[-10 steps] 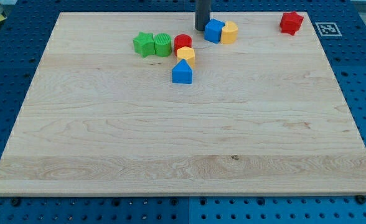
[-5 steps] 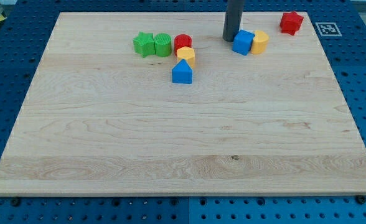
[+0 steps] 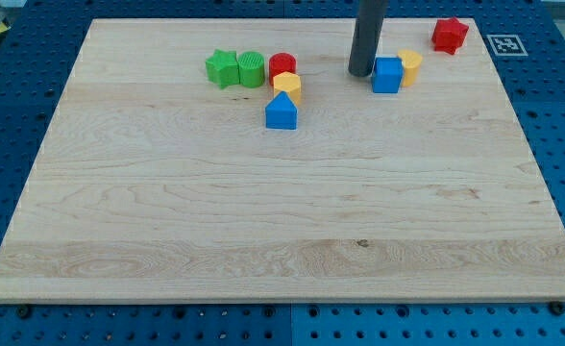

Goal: Move the blue cube towards the blue triangle

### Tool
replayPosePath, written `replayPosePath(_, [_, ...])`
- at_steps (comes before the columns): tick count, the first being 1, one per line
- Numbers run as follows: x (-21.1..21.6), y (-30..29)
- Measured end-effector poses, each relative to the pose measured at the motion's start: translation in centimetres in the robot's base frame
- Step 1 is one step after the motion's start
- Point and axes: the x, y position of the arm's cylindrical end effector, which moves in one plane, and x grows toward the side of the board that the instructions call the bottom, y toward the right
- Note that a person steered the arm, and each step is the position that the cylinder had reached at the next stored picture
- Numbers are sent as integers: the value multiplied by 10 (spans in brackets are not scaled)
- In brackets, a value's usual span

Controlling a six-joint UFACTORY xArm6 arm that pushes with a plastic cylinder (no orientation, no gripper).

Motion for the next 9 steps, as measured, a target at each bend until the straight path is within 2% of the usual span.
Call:
replayPosePath(1, [-15, 1])
replayPosePath(4, [30, 11])
replayPosePath(6, [35, 12])
replayPosePath(7, [20, 12])
replayPosePath(9, [33, 24])
